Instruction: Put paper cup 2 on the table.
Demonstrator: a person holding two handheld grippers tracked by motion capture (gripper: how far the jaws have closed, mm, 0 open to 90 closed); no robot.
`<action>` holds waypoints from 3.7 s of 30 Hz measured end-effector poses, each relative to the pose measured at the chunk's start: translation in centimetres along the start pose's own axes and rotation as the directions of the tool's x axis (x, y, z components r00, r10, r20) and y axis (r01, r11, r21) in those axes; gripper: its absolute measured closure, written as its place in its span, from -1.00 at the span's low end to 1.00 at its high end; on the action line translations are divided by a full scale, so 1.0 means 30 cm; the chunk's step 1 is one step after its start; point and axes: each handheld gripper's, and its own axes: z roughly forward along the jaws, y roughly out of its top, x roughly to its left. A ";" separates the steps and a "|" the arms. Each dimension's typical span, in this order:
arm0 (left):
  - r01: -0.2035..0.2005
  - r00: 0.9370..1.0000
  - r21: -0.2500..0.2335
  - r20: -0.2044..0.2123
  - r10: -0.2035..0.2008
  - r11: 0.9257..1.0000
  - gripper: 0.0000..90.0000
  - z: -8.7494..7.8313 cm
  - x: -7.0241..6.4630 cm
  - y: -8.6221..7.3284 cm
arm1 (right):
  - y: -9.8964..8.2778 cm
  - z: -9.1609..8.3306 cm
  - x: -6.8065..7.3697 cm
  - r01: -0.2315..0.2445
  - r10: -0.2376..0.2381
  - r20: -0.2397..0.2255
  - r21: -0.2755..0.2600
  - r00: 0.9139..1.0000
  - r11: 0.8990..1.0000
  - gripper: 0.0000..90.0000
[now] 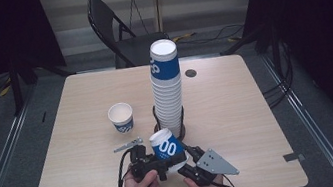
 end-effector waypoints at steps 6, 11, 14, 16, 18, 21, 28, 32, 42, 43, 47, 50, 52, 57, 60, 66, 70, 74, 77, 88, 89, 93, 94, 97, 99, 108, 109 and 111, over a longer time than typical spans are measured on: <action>-0.022 1.000 0.014 0.020 0.022 1.000 -0.62 0.008 0.007 -0.004 | -0.002 -0.007 -0.009 -0.007 0.007 0.013 -0.013 1.000 1.000 0.66; -0.043 0.999 -0.011 0.018 0.044 0.999 -0.66 0.003 0.014 0.007 | -0.007 -0.018 -0.019 -0.024 0.024 0.002 0.000 1.000 1.000 0.85; -0.065 0.998 -0.011 0.012 0.066 0.998 -0.68 0.002 0.010 0.014 | -0.007 -0.019 -0.020 -0.029 0.029 -0.004 -0.002 1.000 1.000 0.87; -0.071 0.997 -0.024 0.013 0.071 0.997 -0.70 0.003 0.011 0.019 | -0.005 -0.021 -0.019 -0.029 0.029 -0.005 -0.001 1.000 1.000 0.88; -0.053 0.999 -0.028 0.009 0.053 0.998 -0.73 -0.002 0.015 0.028 | -0.002 -0.023 -0.018 -0.023 0.023 -0.005 -0.001 1.000 1.000 0.90; -0.065 0.998 -0.046 -0.001 0.065 0.997 -0.74 -0.011 0.018 0.042 | 0.001 -0.029 -0.014 -0.020 0.020 -0.007 0.006 1.000 1.000 0.90; -0.106 0.994 -0.093 -0.028 0.104 0.990 -0.72 -0.040 0.030 0.077 | 0.002 -0.045 -0.016 -0.026 0.027 -0.010 0.022 1.000 0.999 0.90; -0.161 0.986 -0.110 -0.052 0.156 0.981 -0.75 -0.051 0.039 0.087 | 0.000 -0.052 -0.017 -0.037 0.038 -0.015 0.045 0.999 0.998 0.90; -0.290 0.947 -0.131 -0.180 0.265 0.948 -0.66 -0.079 0.052 0.098 | -0.011 -0.070 -0.039 -0.068 0.069 -0.001 0.143 0.998 0.987 0.90; -0.302 0.943 -0.134 -0.189 0.274 0.944 -0.66 -0.081 0.053 0.099 | -0.013 -0.074 -0.047 -0.073 0.073 0.005 0.166 0.997 0.983 0.90; -0.352 0.923 -0.108 -0.203 0.326 0.930 -0.65 -0.085 0.048 0.096 | -0.010 -0.082 -0.068 -0.076 0.073 0.021 0.222 0.997 0.972 0.90; -0.386 0.909 -0.058 -0.195 0.368 0.921 -0.65 -0.081 0.044 0.087 | -0.005 -0.087 -0.083 -0.085 0.080 0.030 0.249 0.996 0.965 0.90; -0.421 0.892 -0.049 -0.204 0.403 0.906 -0.65 -0.079 0.040 0.081 | -0.002 -0.089 -0.092 -0.090 0.084 0.034 0.263 0.996 0.961 0.90; -0.492 0.851 -0.012 -0.219 0.478 0.870 -0.64 -0.082 0.037 0.072 | 0.003 -0.092 -0.111 -0.111 0.104 0.039 0.306 0.994 0.946 0.90; -0.500 0.849 -0.005 -0.202 0.489 0.866 -0.55 -0.090 0.043 0.065 | 0.010 -0.094 -0.121 -0.110 0.103 0.038 0.326 0.994 0.939 0.90; -0.521 0.838 -0.001 -0.189 0.512 0.853 -0.65 -0.107 0.046 0.056 | 0.017 -0.095 -0.138 -0.108 0.105 0.030 0.372 0.994 0.922 0.90; -0.573 0.796 0.041 -0.210 0.567 0.819 -0.66 -0.106 0.036 0.044 | 0.028 -0.097 -0.149 -0.107 0.107 0.023 0.389 0.994 0.915 0.90; -0.619 0.756 0.077 -0.209 0.620 0.782 -0.64 -0.103 0.038 0.034 | 0.040 -0.092 -0.159 -0.096 0.102 0.009 0.419 0.995 0.903 0.90; -0.672 0.703 0.097 -0.226 0.674 0.734 -0.63 -0.099 0.035 0.024 | 0.043 -0.088 -0.166 -0.089 0.099 0.000 0.448 0.995 0.890 0.90; -0.728 0.612 0.235 -0.202 0.764 0.645 -0.66 -0.068 0.020 -0.007 | 0.068 -0.087 -0.189 -0.072 0.096 -0.022 0.500 0.995 0.863 0.90; -0.736 0.601 0.246 -0.193 0.776 0.631 -0.66 -0.065 0.017 -0.011 | 0.070 -0.085 -0.190 -0.066 0.094 -0.029 0.510 0.995 0.857 0.90; -0.778 0.535 0.286 -0.166 0.828 0.560 -0.63 -0.055 0.003 -0.032 | 0.074 -0.076 -0.193 -0.063 0.098 -0.037 0.539 0.994 0.840 0.90; -0.786 0.518 0.292 -0.167 0.839 0.544 -0.58 -0.053 0.000 -0.036 | 0.074 -0.074 -0.195 -0.060 0.095 -0.037 0.544 0.995 0.837 0.90; -0.840 0.424 0.305 -0.150 0.893 0.449 -0.57 -0.046 -0.010 -0.050 | 0.076 -0.071 -0.195 -0.061 0.102 -0.044 0.547 0.994 0.835 0.90; -0.848 0.411 0.309 -0.130 0.902 0.431 -0.57 -0.042 -0.011 -0.050 | 0.079 -0.067 -0.196 -0.056 0.100 -0.048 0.556 0.994 0.830 0.90; -0.862 0.353 0.354 -0.094 0.931 0.363 -0.59 -0.025 -0.013 -0.072 | 0.103 -0.036 -0.189 -0.012 0.080 -0.082 0.619 0.993 0.785 0.90; -0.863 0.343 0.361 -0.094 0.935 0.353 -0.58 -0.025 -0.013 -0.072 | 0.104 -0.034 -0.187 -0.007 0.078 -0.087 0.625 0.993 0.781 0.90; -0.872 0.321 0.363 -0.087 0.943 0.330 -0.59 -0.025 -0.014 -0.074 | 0.104 -0.028 -0.185 -0.001 0.076 -0.091 0.634 0.993 0.773 0.90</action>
